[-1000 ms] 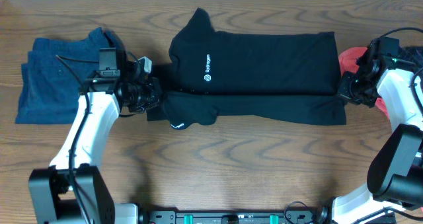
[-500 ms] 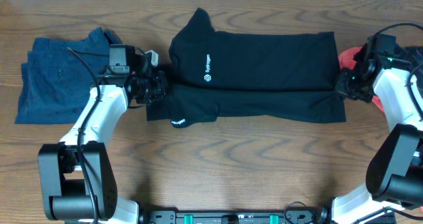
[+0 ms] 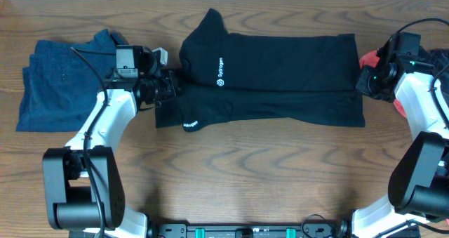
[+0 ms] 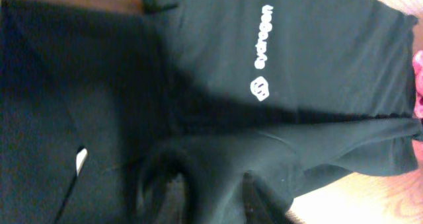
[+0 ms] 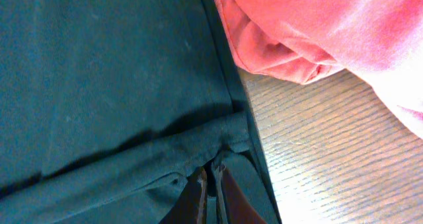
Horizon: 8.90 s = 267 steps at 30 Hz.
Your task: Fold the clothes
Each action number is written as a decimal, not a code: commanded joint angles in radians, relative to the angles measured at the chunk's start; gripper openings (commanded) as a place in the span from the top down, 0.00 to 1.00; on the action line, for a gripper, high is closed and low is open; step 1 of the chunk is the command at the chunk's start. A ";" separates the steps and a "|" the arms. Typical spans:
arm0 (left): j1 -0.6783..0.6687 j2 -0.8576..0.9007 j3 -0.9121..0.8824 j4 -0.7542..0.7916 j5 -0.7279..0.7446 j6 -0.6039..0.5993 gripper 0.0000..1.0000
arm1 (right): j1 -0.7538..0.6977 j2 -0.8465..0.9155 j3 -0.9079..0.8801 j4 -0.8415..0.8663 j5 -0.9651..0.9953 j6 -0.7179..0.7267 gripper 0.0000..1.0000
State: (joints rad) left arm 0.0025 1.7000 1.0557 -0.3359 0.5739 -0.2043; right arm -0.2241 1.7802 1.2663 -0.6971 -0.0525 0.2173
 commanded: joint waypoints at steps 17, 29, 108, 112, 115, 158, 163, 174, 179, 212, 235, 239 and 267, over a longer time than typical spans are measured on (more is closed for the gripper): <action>-0.131 0.019 -0.001 -0.200 0.116 0.054 0.35 | 0.003 -0.011 -0.222 0.052 0.026 -0.001 0.91; -0.400 0.019 -0.001 -0.114 -0.238 0.054 0.35 | 0.003 -0.011 -0.306 0.147 0.026 -0.001 0.89; -0.392 0.045 -0.045 -0.014 -0.542 0.148 0.39 | 0.002 -0.011 -0.274 0.322 -0.024 -0.006 0.78; -0.333 0.045 -0.079 -0.005 -0.541 0.117 0.39 | 0.002 -0.011 -0.264 0.423 -0.028 -0.005 0.72; -0.298 0.045 -0.098 0.001 -0.541 0.117 0.39 | 0.002 -0.011 -0.264 0.484 -0.027 -0.005 0.70; -0.290 0.045 -0.104 -0.007 -0.541 0.117 0.39 | 0.028 0.052 -0.262 0.560 -0.057 -0.018 0.99; -0.290 0.045 -0.104 -0.007 -0.541 0.117 0.38 | 0.027 0.029 -0.241 0.636 -0.057 0.012 0.99; -0.290 0.045 -0.104 -0.008 -0.541 0.117 0.39 | 0.027 0.031 -0.239 0.616 0.064 0.040 0.81; -0.289 0.045 -0.104 -0.007 -0.541 0.117 0.38 | 0.024 0.025 -0.239 0.515 0.036 0.035 0.67; -0.287 0.045 -0.205 -0.240 -0.616 0.053 0.38 | 0.026 0.040 -0.249 -0.031 0.179 -0.021 0.66; -0.287 -0.101 -0.150 -0.518 -0.527 0.050 0.38 | 0.022 -0.168 -0.247 -0.103 0.107 0.012 0.60; -0.287 -0.234 -0.108 -0.486 -0.541 0.050 0.17 | 0.022 -0.305 -0.247 -0.038 0.099 -0.016 0.54; -0.027 0.253 0.174 0.050 -0.241 0.121 0.07 | 0.022 -0.452 -0.247 -0.075 0.018 -0.024 0.42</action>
State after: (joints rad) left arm -0.0242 1.9270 1.2064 -0.2928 0.3103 -0.0998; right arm -0.2008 1.3270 1.0187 -0.7673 -0.0296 0.2039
